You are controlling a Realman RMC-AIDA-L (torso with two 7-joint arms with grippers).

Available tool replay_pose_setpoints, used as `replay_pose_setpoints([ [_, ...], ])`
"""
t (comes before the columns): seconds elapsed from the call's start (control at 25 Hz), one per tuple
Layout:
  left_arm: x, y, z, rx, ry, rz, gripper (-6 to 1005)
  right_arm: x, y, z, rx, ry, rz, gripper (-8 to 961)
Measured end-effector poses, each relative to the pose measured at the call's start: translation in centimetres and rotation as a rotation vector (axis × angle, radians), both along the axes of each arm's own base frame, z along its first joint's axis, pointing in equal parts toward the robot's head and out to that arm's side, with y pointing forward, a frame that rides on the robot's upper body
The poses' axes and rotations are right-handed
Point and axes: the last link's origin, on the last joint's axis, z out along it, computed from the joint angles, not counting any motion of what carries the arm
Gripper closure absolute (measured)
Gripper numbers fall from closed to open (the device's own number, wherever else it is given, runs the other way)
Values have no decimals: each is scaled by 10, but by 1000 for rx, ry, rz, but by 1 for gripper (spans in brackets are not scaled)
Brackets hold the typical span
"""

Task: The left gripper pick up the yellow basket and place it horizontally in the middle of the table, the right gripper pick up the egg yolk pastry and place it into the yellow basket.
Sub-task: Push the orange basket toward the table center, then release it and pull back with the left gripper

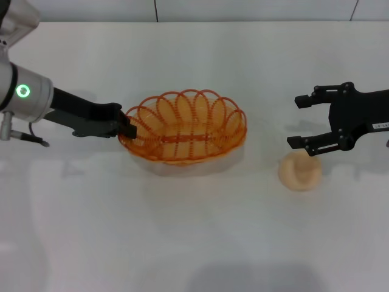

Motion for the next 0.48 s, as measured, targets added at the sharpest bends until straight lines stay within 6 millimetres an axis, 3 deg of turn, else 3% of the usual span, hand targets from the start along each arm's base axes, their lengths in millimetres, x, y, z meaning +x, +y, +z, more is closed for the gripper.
replay_pose_setpoints([
  [0.48,23,9,-31,-15,66,-27,916,0,1,2,4,-11,11,113],
])
